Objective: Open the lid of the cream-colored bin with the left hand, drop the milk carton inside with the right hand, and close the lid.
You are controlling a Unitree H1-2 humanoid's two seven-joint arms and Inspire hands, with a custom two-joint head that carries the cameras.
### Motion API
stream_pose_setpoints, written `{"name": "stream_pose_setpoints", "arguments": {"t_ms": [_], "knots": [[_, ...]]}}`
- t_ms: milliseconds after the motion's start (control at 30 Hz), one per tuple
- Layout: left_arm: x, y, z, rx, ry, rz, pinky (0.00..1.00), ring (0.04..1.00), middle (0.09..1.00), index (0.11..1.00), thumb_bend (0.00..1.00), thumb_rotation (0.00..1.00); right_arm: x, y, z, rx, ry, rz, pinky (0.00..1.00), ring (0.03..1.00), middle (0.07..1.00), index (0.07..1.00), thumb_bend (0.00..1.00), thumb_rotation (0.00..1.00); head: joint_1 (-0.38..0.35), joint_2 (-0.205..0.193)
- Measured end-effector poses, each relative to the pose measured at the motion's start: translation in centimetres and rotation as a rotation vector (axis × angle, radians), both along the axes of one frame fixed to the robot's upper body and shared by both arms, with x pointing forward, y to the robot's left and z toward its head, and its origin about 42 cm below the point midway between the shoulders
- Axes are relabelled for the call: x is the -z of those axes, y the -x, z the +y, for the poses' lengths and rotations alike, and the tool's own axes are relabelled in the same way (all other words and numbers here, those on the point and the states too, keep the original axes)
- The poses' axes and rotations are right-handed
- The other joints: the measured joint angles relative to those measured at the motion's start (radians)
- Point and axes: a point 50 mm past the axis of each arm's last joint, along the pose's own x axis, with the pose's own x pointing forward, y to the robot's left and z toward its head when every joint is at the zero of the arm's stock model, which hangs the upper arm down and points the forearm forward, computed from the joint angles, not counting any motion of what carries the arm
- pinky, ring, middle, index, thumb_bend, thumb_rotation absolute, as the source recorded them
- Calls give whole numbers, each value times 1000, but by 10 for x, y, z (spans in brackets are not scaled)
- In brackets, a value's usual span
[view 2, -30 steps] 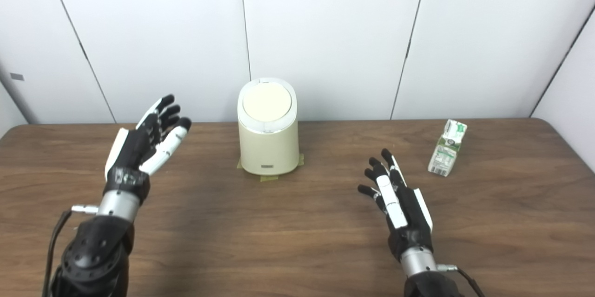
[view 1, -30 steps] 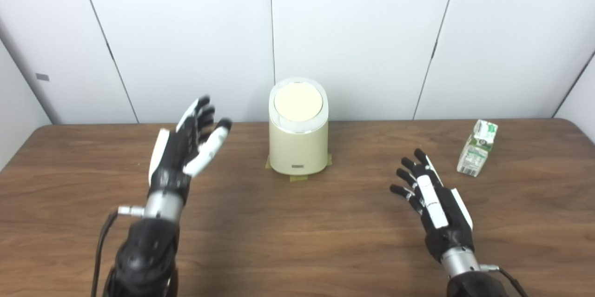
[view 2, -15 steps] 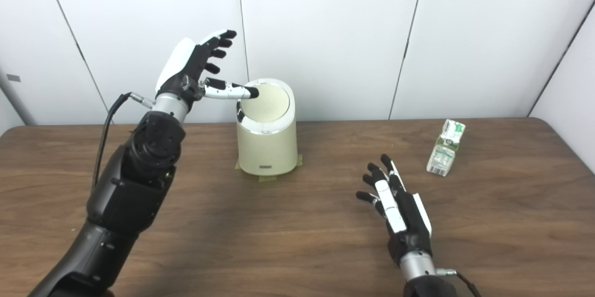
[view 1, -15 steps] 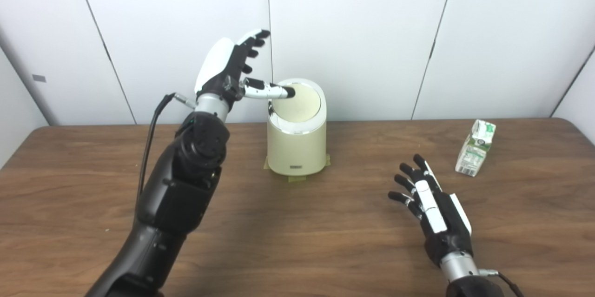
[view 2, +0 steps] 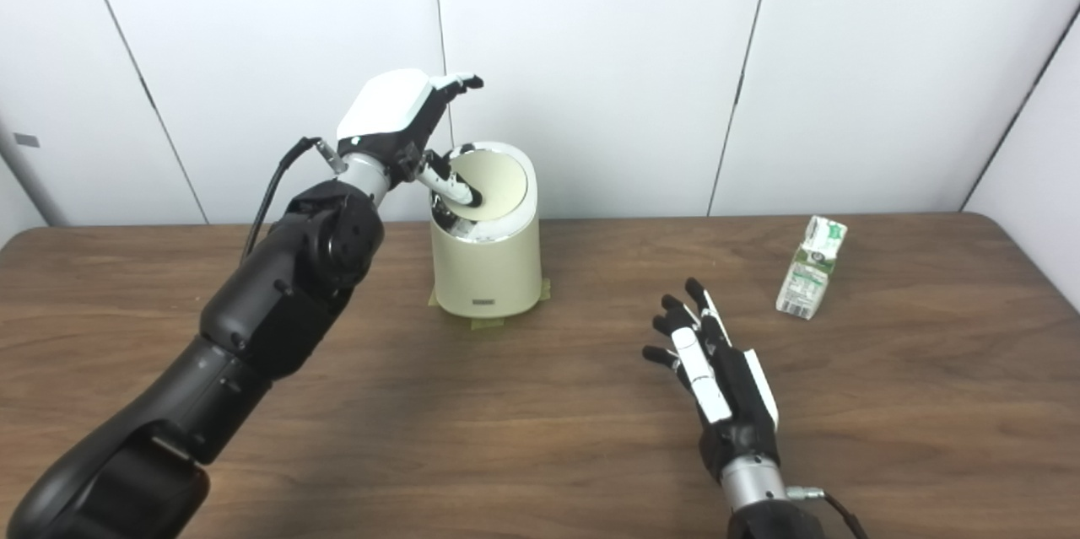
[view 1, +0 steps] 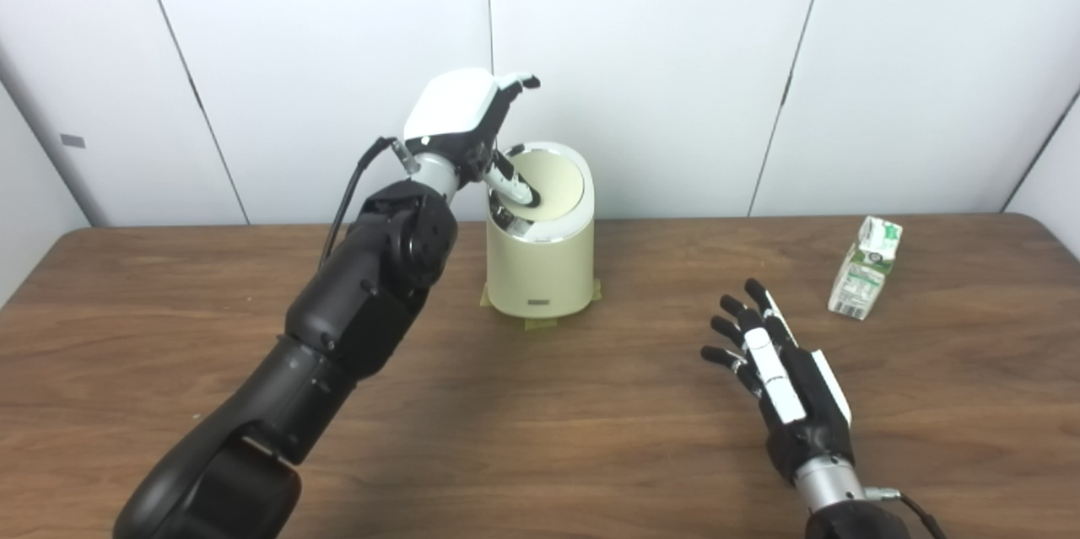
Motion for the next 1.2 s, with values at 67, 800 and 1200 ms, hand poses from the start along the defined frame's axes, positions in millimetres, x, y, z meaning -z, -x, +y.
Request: {"name": "stream_pose_setpoints", "arguments": {"t_ms": [67,800,1200], "knots": [[1,-1,2,-8,-15,-15,813,848,871,887,944,72,-2,0,2,-5,7,-8,733,874,907,979,606,796,-3,3],[6,0,1,89,-294,-185,905,883,879,907,1000,72,-6,3,-1,3,8,-15,785,903,926,979,607,854,-2,43],[8,-2,-2,116,-328,-214,916,874,876,910,1000,81,-10,1,-2,3,-5,-29,792,900,926,982,607,825,3,40]]}}
